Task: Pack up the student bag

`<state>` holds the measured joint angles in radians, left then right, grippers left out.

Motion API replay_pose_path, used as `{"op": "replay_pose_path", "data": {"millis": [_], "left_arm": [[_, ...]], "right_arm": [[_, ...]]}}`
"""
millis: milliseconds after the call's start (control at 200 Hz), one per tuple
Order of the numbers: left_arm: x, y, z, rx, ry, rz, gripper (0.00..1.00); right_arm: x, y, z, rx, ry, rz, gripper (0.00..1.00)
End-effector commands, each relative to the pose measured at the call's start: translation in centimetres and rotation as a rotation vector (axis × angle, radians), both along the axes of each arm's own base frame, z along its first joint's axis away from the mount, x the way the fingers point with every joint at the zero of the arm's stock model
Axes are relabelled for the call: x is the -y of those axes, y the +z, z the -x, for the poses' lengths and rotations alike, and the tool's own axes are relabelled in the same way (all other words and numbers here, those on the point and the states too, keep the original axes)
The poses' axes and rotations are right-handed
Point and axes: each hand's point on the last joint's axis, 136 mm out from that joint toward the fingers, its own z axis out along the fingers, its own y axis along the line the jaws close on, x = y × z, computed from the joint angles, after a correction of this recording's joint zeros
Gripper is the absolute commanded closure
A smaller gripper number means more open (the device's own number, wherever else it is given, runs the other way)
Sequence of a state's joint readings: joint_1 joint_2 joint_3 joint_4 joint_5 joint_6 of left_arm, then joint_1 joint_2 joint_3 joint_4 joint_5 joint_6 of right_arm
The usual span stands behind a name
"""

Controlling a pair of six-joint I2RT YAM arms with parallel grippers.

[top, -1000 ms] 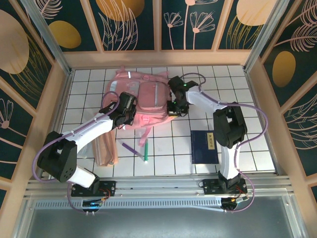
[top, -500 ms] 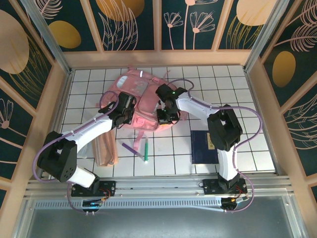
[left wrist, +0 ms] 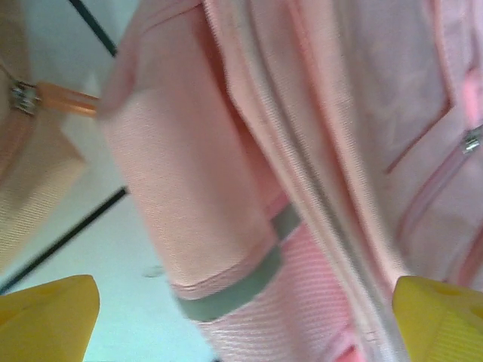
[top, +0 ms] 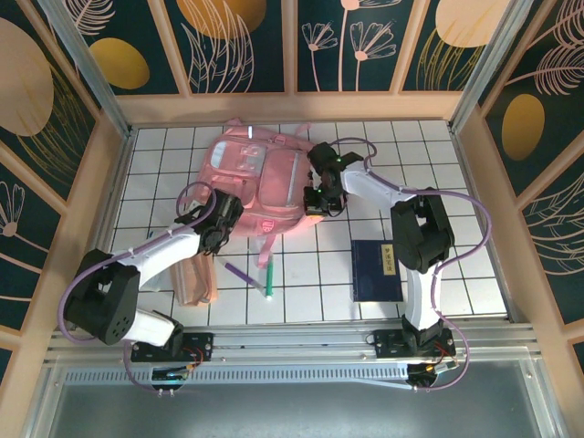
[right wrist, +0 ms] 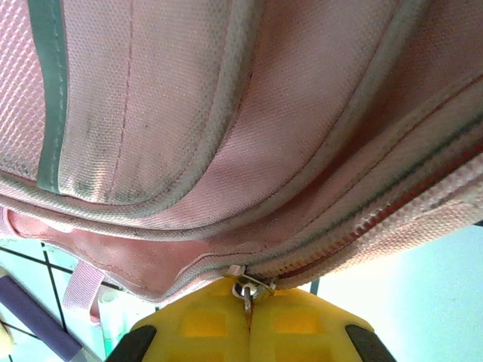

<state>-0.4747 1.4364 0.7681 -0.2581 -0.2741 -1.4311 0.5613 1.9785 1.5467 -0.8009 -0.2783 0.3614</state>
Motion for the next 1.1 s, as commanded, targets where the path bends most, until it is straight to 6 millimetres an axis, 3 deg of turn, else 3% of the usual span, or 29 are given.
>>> {"op": "replay_pose_path", "data": {"millis": [0, 135, 235, 430, 545, 686, 796, 886, 946, 1096], "left_arm": [[-0.7, 1.0, -1.5, 0.025, -0.084, -0.088, 0.01], [-1.5, 1.6, -3.3, -0.001, -0.133, -0.206, 0.01], [-0.7, 1.3, -4.0, -0.027, -0.158, -0.194, 0.01], [0.3, -1.3, -1.5, -0.145, -0.114, -0.065, 0.04], [-0.5, -1.2, 0.2, -0.148, -0.029, -0.016, 0.05], [-0.6, -0.4, 0.1, -0.116, -0.013, -0.006, 0.09], [-0.1, -1.0, 0.3, -0.158, -0.008, 0.021, 0.13], [0.1, -1.8, 0.9, -0.162, 0.032, 0.037, 0.28], [0.5, -2.6, 1.1, -0.163, 0.049, 0.067, 0.33], [1.1, -3.8, 0.8, -0.182, 0.058, 0.061, 0.33]], "right_arm": [[-1.1, 0.7, 0.3, 0.026, 0.047, -0.039, 1.00], [-1.2, 0.9, 0.2, 0.045, 0.067, -0.027, 1.00], [-0.8, 0.9, 0.1, 0.056, 0.072, -0.009, 1.00], [-0.6, 1.3, -0.3, 0.069, 0.067, -0.013, 1.00], [-0.9, 1.4, -0.3, 0.069, 0.069, -0.022, 1.00], [-1.1, 1.1, -0.3, 0.060, 0.072, -0.025, 1.00], [-1.2, 1.2, -0.5, 0.061, 0.076, -0.022, 1.00], [-1.3, 1.5, -0.7, 0.068, 0.073, -0.024, 1.00], [-1.4, 1.5, -0.6, 0.069, 0.071, -0.026, 1.00], [-1.6, 1.5, -0.4, 0.067, 0.082, -0.025, 1.00]]}}
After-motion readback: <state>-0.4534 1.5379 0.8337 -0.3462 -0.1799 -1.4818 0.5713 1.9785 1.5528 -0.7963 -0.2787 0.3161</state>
